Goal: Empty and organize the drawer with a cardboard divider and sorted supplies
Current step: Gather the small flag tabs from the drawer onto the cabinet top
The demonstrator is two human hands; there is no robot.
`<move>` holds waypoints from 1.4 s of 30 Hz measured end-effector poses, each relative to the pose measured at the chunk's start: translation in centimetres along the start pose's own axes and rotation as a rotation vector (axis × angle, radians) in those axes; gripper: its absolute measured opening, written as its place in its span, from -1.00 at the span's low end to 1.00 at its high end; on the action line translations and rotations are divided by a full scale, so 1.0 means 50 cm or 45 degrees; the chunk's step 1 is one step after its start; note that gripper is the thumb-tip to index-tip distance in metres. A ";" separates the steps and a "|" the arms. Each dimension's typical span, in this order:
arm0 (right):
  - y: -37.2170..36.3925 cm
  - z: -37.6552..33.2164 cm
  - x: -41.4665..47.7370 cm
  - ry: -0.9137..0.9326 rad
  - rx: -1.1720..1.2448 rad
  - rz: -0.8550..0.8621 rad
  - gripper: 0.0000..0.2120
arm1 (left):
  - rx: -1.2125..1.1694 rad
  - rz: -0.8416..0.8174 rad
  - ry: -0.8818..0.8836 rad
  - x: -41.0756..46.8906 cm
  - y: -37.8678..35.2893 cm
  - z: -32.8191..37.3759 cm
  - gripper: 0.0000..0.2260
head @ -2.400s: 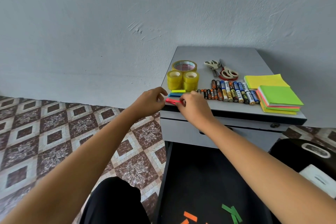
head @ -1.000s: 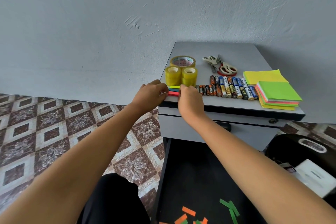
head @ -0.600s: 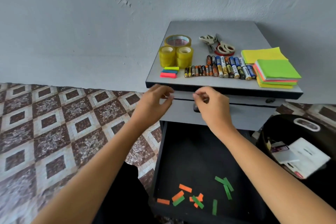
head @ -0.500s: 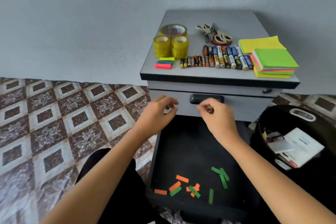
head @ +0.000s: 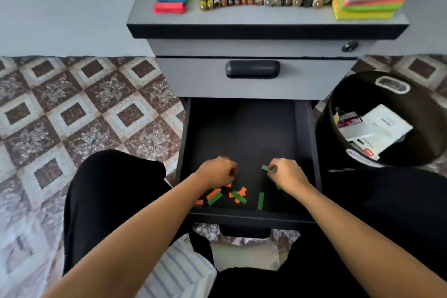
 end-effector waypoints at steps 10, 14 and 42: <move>-0.067 -0.042 0.002 0.331 -0.134 -0.318 -0.84 | 0.389 -0.374 0.217 -0.004 -0.072 -0.043 -0.60; -0.104 -0.077 0.006 0.399 -0.328 -0.356 -0.79 | 0.383 -0.317 0.183 -0.005 -0.072 -0.048 -0.71; -0.031 0.052 0.060 -0.204 0.632 -0.056 -0.76 | 0.495 -0.239 -0.582 0.059 -0.077 0.102 -0.76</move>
Point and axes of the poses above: each hand's wrist, its own x-axis towards the middle knuckle, its own y-axis out of the back of the hand, z = x × y, the point moved 3 cm from there along x, towards the middle knuckle, and after that the axes turned 2 degrees about -y, right-handed, at the moved point
